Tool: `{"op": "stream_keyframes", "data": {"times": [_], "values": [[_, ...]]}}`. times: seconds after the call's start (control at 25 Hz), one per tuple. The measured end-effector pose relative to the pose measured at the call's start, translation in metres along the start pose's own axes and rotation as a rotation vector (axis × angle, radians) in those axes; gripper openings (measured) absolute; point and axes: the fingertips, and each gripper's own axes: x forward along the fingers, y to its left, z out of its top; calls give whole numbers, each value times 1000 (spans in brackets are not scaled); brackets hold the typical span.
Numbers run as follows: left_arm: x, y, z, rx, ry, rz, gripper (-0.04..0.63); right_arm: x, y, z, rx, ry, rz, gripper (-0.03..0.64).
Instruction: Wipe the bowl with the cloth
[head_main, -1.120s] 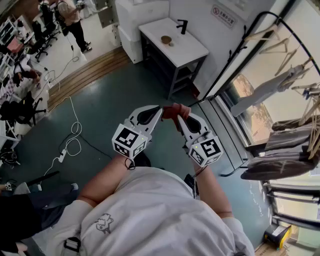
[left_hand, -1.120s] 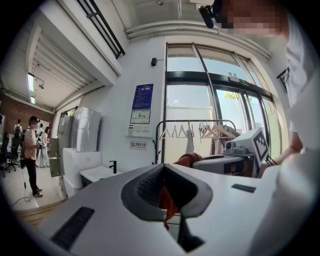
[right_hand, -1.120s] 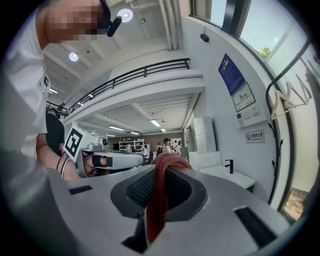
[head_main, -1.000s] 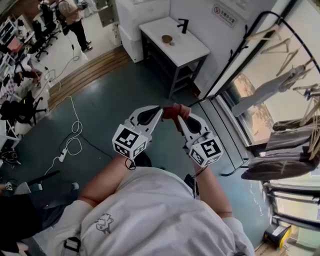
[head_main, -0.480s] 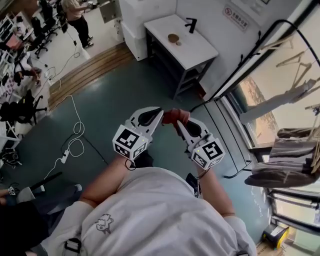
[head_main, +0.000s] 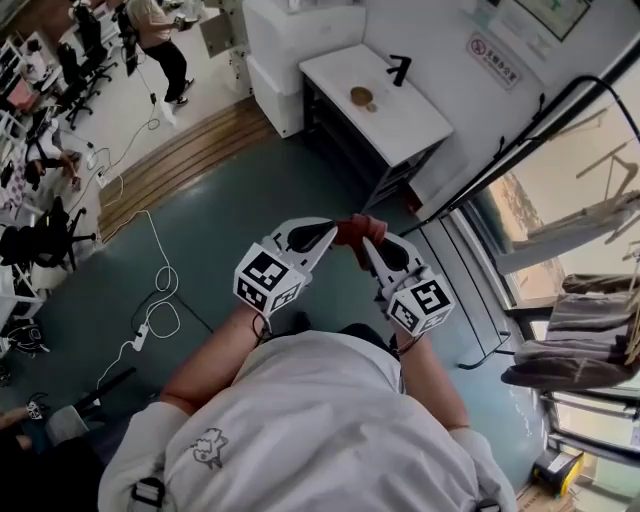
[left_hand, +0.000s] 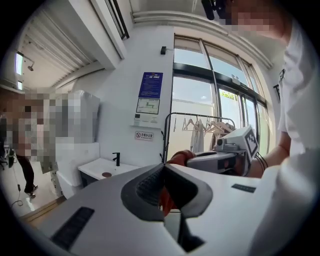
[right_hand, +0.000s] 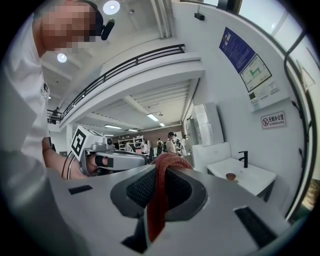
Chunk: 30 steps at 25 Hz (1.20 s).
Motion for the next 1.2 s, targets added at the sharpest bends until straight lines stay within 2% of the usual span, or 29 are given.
{"op": "stream_keyframes", "data": {"times": [0.28, 0.48, 0.6, 0.8, 1.2], "values": [[11, 52, 0, -8, 12, 1, 14, 48, -37, 5, 19, 0, -11, 48], [23, 103, -1, -30, 21, 71, 14, 85, -73, 13, 23, -16, 10, 48], [40, 138, 0, -31, 27, 106, 14, 111, -101, 19, 13, -26, 54, 48], [88, 202, -2, -78, 57, 165, 14, 155, -164, 23, 25, -23, 90, 48], [230, 295, 23, -112, 85, 185, 14, 210, -322, 44, 61, -16, 147, 48]]}}
